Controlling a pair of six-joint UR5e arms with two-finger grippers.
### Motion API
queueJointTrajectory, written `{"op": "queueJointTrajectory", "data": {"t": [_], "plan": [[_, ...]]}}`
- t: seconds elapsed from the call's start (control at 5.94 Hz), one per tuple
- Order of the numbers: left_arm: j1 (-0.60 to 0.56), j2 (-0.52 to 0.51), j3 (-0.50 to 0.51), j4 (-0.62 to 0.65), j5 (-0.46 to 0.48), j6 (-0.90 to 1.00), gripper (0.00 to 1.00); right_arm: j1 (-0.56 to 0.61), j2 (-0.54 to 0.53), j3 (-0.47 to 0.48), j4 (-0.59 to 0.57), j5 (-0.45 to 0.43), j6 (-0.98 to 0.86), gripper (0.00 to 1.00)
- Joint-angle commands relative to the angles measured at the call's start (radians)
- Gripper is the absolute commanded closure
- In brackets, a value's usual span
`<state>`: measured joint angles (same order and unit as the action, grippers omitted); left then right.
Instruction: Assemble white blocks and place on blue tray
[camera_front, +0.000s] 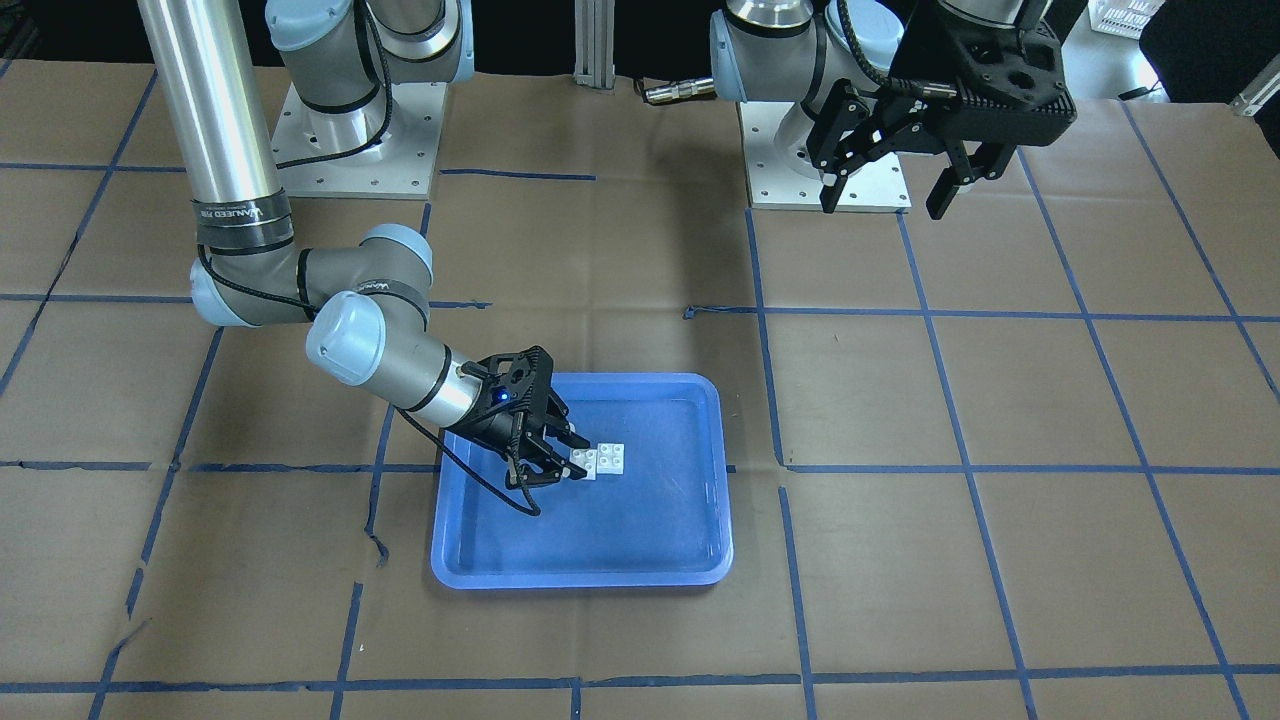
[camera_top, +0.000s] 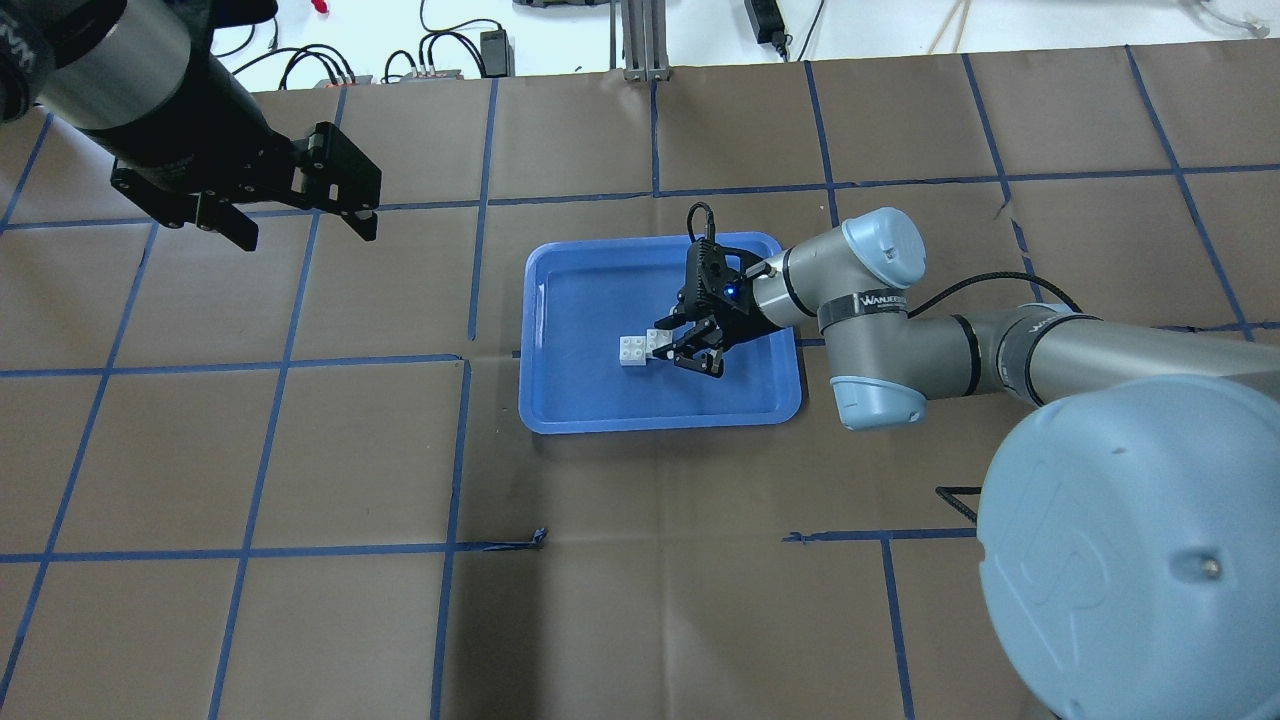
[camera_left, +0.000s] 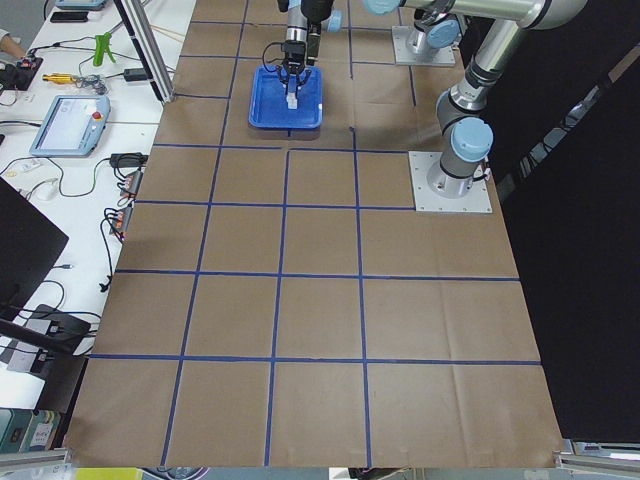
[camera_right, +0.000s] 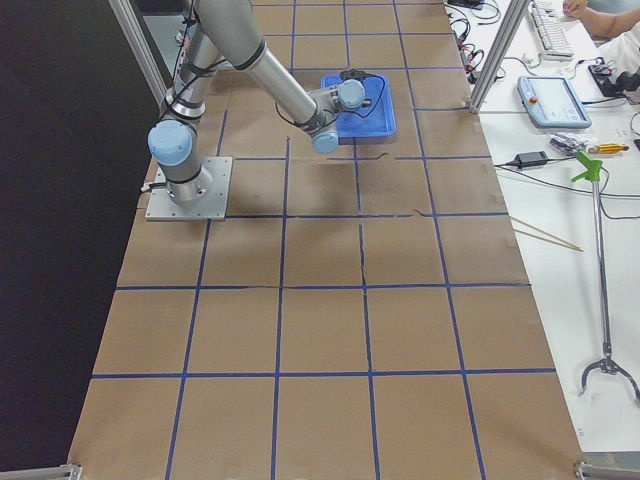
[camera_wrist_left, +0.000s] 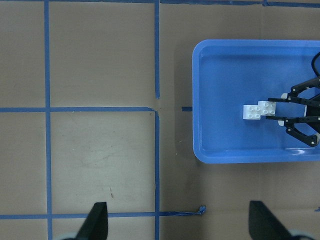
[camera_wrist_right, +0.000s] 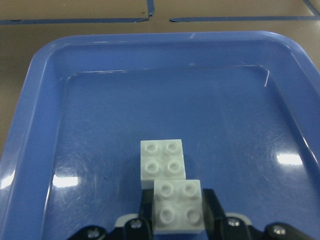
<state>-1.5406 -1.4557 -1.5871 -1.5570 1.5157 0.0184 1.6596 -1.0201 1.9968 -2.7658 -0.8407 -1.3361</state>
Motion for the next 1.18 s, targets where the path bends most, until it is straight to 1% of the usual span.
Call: {"op": "queueJointTrajectory", "data": {"t": [0.0, 0.67, 0.84, 1.01], "plan": [[0.000, 0.000, -0.001, 0.000, 0.000, 0.000, 0.01, 0.000, 0.000, 0.005, 0.000, 0.000, 0.001, 0.60], [-0.003, 0.000, -0.001, 0.000, -0.003, 0.000, 0.01, 0.000, -0.002, 0.013, -0.002, 0.003, 0.000, 0.60], [-0.003, 0.000, -0.001, 0.000, -0.003, 0.000, 0.01, 0.000, 0.000, 0.013, -0.003, 0.005, -0.002, 0.57], [-0.003, 0.000, -0.001, 0.002, -0.003, 0.000, 0.01, 0.000, 0.002, 0.013, -0.003, 0.009, 0.000, 0.33]]}}
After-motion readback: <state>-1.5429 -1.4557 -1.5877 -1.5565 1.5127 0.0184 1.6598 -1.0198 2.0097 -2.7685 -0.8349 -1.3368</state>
